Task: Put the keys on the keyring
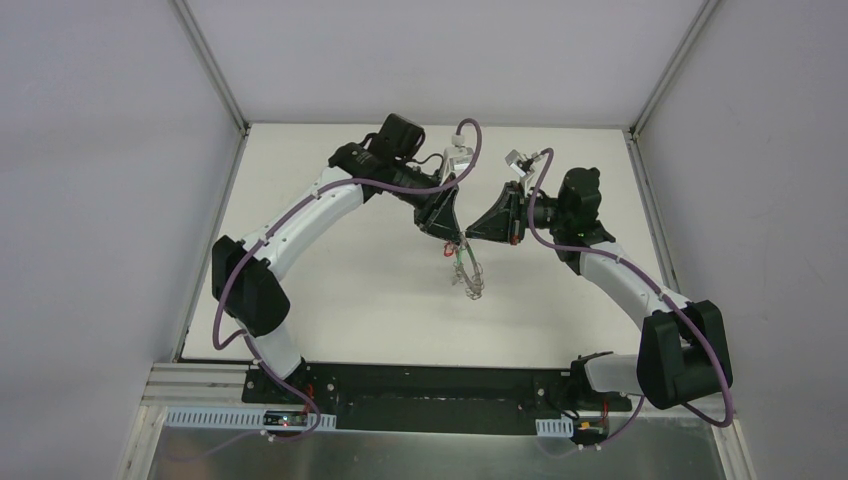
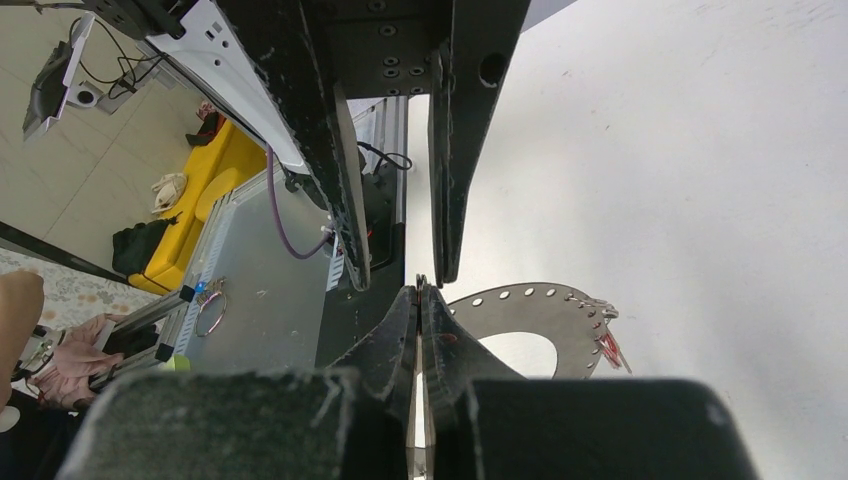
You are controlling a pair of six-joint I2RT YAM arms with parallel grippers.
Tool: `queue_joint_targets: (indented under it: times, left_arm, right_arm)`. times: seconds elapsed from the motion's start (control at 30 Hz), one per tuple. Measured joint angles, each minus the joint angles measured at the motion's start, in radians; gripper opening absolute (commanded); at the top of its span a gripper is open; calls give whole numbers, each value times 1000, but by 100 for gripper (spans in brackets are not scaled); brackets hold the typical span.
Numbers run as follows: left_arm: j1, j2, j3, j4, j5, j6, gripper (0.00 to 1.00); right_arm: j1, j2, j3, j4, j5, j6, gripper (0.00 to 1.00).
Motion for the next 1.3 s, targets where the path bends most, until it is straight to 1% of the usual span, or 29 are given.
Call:
queue_joint_targets:
  times: [0.2,0.37,0.57,0.77,1.0,1.2,1.3]
  left_arm:
    - [0,0,16,1,1,-5,33]
    - [0,0,14,24,16,-33,30]
    - [0,1,-12,72,28,-81,28]
    - [-1,10,-23,92,36,-94,25]
    - [-1,11,-61,111,48,-108,25]
    - [-1,11,-74,125,48,-121,19]
    - [-1,11,-74,137,48,-130,17]
  right_arm:
    - [0,0,0,0,0,0,0]
    - [0,0,0,0,1,0,0]
    - [0,0,0,0,1,0,0]
    - [-2,0,0,0,4,0,0]
    - [-2,0,0,0,6,0,0]
    - [-4,0,0,0,8,0,0]
    - [-5,0,0,0,8,0,0]
